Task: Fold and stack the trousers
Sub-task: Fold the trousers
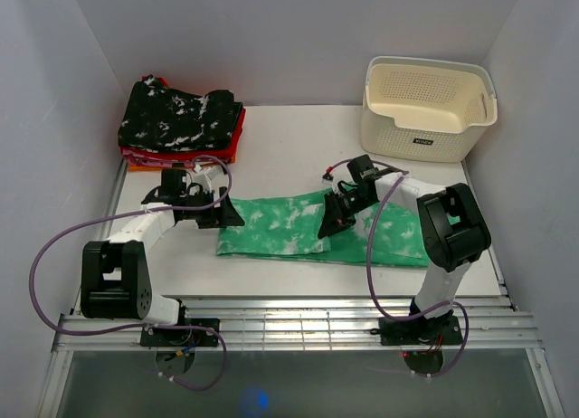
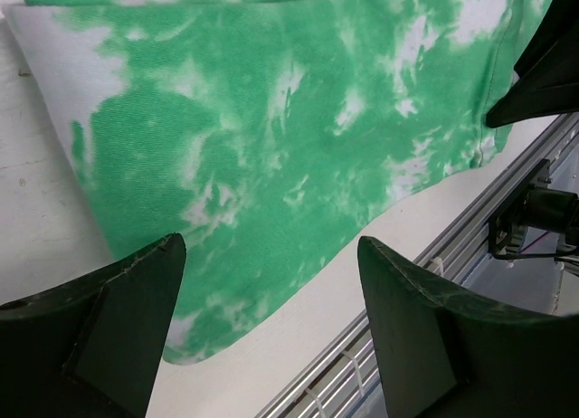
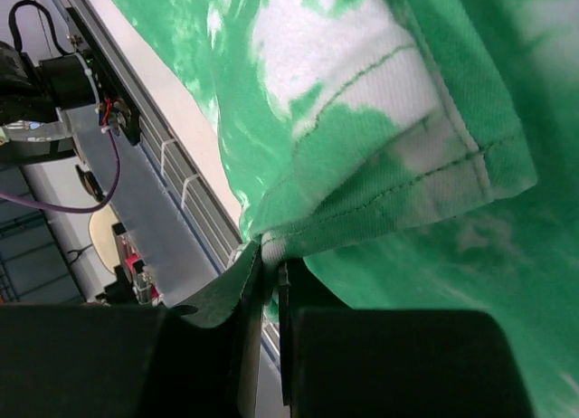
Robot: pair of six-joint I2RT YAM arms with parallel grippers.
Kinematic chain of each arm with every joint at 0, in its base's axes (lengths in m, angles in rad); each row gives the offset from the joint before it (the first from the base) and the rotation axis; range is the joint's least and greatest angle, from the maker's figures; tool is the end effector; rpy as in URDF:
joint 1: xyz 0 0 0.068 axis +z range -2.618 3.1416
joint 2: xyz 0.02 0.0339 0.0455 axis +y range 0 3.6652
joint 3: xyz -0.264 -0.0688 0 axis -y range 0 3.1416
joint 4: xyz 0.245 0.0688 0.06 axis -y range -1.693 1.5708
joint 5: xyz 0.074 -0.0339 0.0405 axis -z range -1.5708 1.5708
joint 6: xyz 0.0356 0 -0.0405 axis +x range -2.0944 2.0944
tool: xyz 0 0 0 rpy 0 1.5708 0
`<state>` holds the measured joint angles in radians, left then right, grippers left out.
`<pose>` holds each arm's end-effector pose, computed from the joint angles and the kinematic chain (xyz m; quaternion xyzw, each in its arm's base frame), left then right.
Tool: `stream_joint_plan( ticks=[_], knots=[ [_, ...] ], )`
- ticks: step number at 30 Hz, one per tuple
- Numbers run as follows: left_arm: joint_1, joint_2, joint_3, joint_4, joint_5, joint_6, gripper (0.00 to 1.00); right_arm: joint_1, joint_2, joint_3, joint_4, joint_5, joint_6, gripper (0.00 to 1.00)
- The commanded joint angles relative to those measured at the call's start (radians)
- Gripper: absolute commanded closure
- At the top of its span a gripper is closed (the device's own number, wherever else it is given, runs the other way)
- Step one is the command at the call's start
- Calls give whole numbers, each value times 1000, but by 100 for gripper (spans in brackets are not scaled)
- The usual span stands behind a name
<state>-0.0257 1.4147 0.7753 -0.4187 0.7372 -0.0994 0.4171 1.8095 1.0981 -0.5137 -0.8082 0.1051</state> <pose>0.2599 -0.0306 0.1888 0.0581 0.9051 -0.3626 0.2143 0.3010 0.1615 0.1627 -0.2075 0.8843 0.4150 0.0528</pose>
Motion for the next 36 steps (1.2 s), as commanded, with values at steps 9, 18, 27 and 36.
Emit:
stream_joint_plan(
  ticks=[9,18,27,36],
  knots=[
    [7,-45,19,12,190,23,21,-11,13,-8,-43,-8,-40,92],
    [4,-54,-25,104,249,-42,29,-26,79,37,-66,37,-90,92],
    [-19,102,-44,199,189,-125,40,-28,66,43,-104,128,-145,71],
    [-5,259,21,227,226,-100,53,-40,33,220,-241,172,-283,26]
  ],
)
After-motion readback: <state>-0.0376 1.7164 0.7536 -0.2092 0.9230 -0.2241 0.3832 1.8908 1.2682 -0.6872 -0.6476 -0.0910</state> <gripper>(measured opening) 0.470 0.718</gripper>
